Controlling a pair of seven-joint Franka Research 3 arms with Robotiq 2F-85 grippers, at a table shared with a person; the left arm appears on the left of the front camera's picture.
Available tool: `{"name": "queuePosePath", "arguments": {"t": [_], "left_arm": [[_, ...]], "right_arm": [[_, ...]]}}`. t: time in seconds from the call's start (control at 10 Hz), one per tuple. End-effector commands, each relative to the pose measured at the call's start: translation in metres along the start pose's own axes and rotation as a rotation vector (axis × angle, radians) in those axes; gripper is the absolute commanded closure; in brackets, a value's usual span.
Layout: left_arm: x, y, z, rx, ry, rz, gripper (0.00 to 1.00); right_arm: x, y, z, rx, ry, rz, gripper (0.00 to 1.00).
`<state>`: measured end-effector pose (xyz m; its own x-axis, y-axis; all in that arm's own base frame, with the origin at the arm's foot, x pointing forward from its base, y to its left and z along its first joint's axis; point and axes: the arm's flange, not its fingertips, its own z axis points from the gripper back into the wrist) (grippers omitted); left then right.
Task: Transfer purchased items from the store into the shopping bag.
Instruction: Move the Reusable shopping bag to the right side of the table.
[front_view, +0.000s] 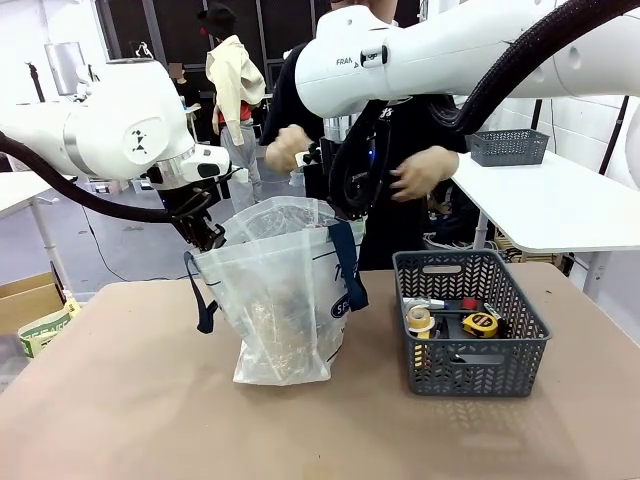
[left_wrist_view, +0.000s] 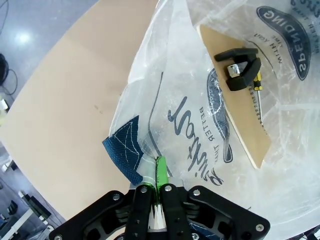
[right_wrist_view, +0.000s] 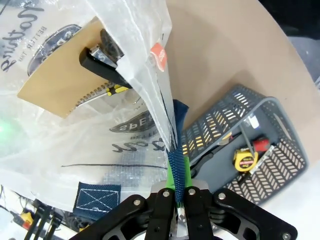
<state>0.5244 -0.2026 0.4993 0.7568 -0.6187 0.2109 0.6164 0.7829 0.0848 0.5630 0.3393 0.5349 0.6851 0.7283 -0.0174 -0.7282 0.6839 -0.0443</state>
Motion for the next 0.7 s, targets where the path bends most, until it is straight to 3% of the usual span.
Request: {"name": "queuePosePath", "arguments": {"t": [0.0, 0.6], "left_arm": [[-0.0004, 0.0027, 0.0047, 0.023, 0.020, -0.005, 1.00], [0.0002, 0.0001, 0.0009, -0.001, 0.002, 0.000, 1.00]], "right_arm": [[-0.0006, -0.0011, 0.0002, 0.001, 0.001, -0.006, 1.00], [-0.0006, -0.0011, 0.0002, 0.001, 0.001, -0.006, 1.00]]}}
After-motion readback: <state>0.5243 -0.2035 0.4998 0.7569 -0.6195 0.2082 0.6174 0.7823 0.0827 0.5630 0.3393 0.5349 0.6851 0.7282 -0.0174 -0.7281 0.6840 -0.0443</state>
